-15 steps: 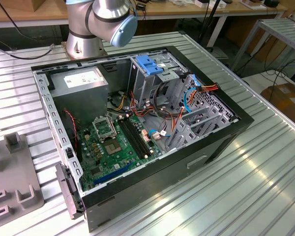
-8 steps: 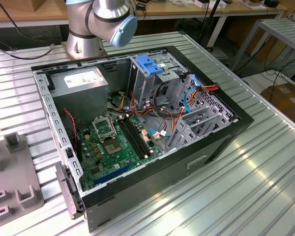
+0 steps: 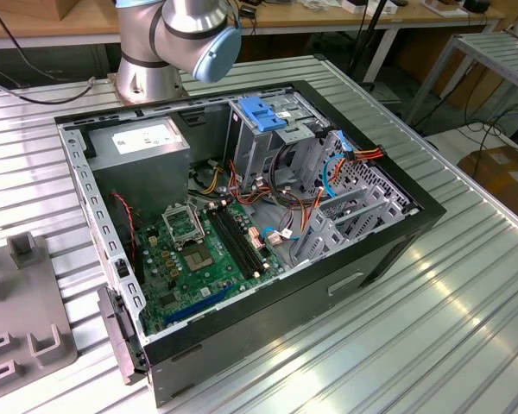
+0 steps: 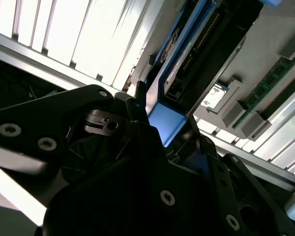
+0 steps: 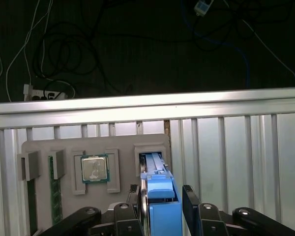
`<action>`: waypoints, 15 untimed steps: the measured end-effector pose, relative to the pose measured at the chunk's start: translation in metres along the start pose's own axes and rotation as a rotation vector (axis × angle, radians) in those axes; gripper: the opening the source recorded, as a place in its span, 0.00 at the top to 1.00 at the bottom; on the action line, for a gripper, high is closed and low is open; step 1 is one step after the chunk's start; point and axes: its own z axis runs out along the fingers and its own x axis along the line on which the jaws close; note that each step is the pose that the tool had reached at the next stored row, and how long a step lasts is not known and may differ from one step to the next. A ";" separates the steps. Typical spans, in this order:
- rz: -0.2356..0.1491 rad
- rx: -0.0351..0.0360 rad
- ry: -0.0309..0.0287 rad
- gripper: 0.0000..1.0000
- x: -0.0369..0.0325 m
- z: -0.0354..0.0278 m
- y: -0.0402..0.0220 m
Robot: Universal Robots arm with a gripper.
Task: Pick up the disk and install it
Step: 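Pick up the disk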
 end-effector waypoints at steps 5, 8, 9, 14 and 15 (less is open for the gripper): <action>0.000 0.0003 0.0000 0.53 0.0019 0.0002 0.0002; 0.000 0.0010 0.0000 0.53 0.0034 0.0001 0.0001; 0.000 0.0011 -0.0001 0.53 0.0034 0.0002 0.0001; 0.000 0.0012 -0.0001 0.53 0.0035 0.0004 0.0001; 0.000 0.0012 -0.0001 0.53 0.0034 0.0004 0.0001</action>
